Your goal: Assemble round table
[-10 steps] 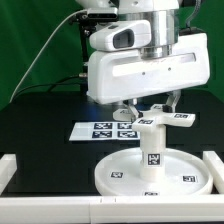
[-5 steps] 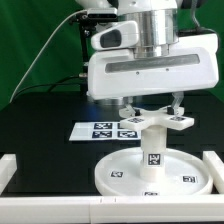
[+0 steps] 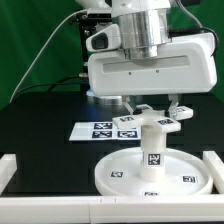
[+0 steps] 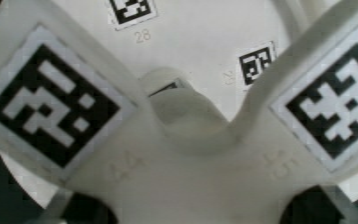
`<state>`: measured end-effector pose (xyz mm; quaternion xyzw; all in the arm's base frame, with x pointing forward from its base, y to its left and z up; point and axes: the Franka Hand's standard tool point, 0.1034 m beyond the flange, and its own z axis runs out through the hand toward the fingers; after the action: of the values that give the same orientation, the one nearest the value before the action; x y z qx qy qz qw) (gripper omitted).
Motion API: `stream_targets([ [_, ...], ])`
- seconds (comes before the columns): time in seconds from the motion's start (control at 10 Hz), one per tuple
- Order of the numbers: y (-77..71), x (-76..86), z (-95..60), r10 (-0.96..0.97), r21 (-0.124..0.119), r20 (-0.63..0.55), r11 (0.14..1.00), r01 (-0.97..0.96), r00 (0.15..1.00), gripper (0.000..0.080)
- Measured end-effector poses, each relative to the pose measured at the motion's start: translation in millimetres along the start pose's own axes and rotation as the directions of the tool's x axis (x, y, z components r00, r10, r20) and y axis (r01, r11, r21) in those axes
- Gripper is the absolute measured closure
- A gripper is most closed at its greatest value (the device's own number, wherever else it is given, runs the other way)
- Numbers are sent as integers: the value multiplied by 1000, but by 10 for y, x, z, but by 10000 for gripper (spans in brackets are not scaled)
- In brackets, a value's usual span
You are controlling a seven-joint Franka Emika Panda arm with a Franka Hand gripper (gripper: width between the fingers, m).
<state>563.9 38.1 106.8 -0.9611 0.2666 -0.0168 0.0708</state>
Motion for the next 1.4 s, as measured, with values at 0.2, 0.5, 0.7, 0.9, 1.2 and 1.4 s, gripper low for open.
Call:
stream_targets([
  [0.2,14,3,-1,241,32,12,970,-241,971,357],
  [0.5,22,2,-2,433,47,10,900,-433,901,357],
  [0.7,7,-8,-13,391,45,12,919,-391,920,213],
  [0.9,-40,-27,-136,278,40,24,960,-279,960,161],
  [1.2,-65,-9,-227,-107,48,24,993,106,994,151],
  [1.4,-81,-57,-179,-383,50,66,923,380,921,151],
])
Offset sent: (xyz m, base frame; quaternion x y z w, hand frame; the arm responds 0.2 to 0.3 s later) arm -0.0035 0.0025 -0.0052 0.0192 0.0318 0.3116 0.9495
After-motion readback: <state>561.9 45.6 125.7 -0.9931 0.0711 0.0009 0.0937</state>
